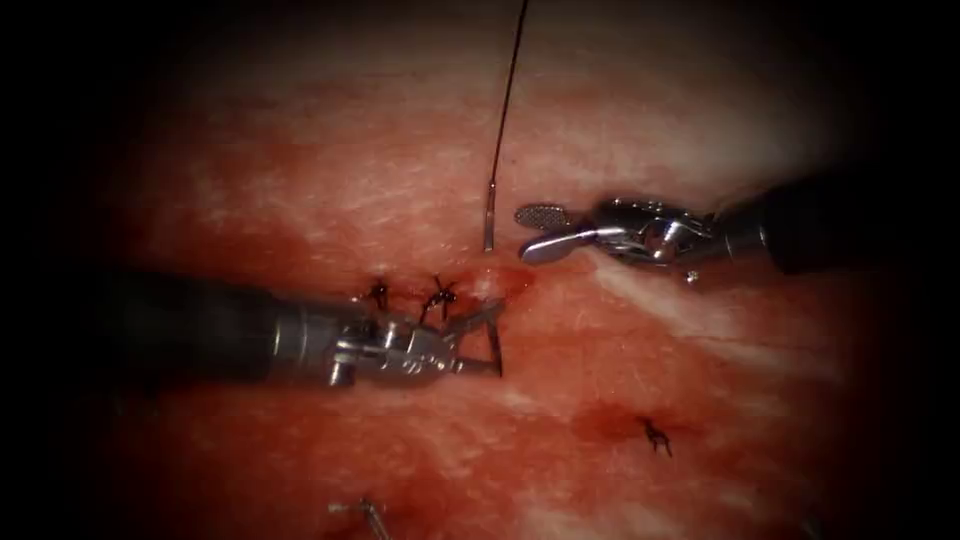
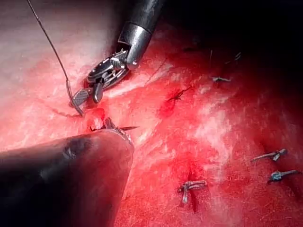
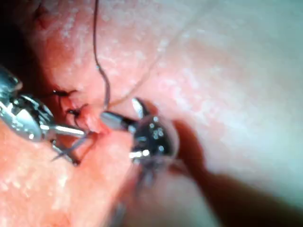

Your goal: Wound Closure

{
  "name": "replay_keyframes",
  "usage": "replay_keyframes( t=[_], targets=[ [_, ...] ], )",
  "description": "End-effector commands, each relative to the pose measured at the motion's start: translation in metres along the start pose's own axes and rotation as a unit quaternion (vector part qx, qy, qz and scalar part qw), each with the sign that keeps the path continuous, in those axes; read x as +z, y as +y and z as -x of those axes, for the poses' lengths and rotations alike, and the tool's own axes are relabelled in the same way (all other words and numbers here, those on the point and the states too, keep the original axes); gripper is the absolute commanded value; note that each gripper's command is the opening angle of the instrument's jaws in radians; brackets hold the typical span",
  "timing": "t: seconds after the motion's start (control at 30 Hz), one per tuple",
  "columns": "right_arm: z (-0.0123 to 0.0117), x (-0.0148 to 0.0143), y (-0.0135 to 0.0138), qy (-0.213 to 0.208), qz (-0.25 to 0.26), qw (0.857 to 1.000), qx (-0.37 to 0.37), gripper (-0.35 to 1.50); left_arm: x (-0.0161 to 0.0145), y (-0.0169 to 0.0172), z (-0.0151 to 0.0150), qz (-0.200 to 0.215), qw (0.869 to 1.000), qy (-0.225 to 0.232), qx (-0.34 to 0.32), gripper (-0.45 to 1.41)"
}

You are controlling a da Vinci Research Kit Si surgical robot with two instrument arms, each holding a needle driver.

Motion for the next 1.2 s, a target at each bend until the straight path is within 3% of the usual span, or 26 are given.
replay_keyframes(
  t=[0.03,0.2,0.33,0.43,0.57,0.63,0.73,0.8,0.83,0.93,0.97,1.0,1.03,1.2],
  targets=[
    [0.0008,0.0005,0.0001,-0.001,-0.001,1.000,0.001,0.84,0.0007,0.0006,0.0002,0.001,1.000,-0.001,-0.001,0.31],
    [0.0009,0.0006,0.0000,-0.001,-0.001,1.000,0.000,0.84,0.0011,0.0005,0.0006,0.001,1.000,0.000,0.000,0.17],
    [0.0010,0.0006,-0.0001,-0.001,-0.001,1.000,0.000,0.84,0.0013,0.0003,0.0008,0.001,1.000,0.001,0.000,-0.45],
    [0.0010,0.0006,-0.0003,-0.001,-0.001,1.000,-0.003,0.86,0.0014,0.0001,0.0008,0.007,0.999,0.006,-0.054,-0.45],
    [0.0012,0.0006,-0.0007,-0.001,-0.001,1.000,-0.003,0.86,0.0011,-0.0003,0.0003,0.016,0.997,0.016,-0.078,-0.45],
    [0.0012,0.0006,-0.0009,-0.001,-0.001,1.000,-0.005,0.86,0.0006,-0.0006,-0.0006,0.034,0.993,0.037,-0.110,-0.45],
    [0.0012,0.0006,-0.0010,-0.001,-0.001,1.000,-0.005,0.86,-0.0002,-0.0011,-0.0018,0.064,0.979,0.067,-0.181,-0.45],
    [0.0012,0.0006,-0.0010,-0.001,-0.001,1.000,-0.005,0.86,-0.0010,-0.0016,-0.0030,0.095,0.957,0.089,-0.259,-0.45],
    [0.0013,0.0007,-0.0010,-0.001,-0.001,1.000,-0.006,0.86,-0.0016,-0.0020,-0.0036,0.111,0.938,0.099,-0.312,-0.45],
    [0.0015,0.0007,-0.0012,-0.001,-0.001,1.000,-0.007,0.86,-0.0025,-0.0021,-0.0047,0.149,0.898,0.112,-0.399,-0.45],
    [0.0015,0.0007,-0.0012,-0.001,-0.001,1.000,-0.007,0.86,-0.0025,-0.0021,-0.0047,0.149,0.898,0.112,-0.399,-0.45],
    [0.0017,0.0008,-0.0012,-0.001,0.000,1.000,-0.007,0.88,-0.0028,-0.0021,-0.0051,0.166,0.884,0.120,-0.421,-0.45],
    [0.0018,0.0008,-0.0012,-0.001,0.000,1.000,-0.008,0.89,-0.0029,-0.0020,-0.0053,0.172,0.879,0.124,-0.427,-0.45],
    [0.0021,0.0006,-0.0013,-0.001,-0.001,1.000,-0.009,0.91,-0.0039,-0.0017,-0.0067,0.191,0.870,0.140,-0.433,-0.45]
  ],
)
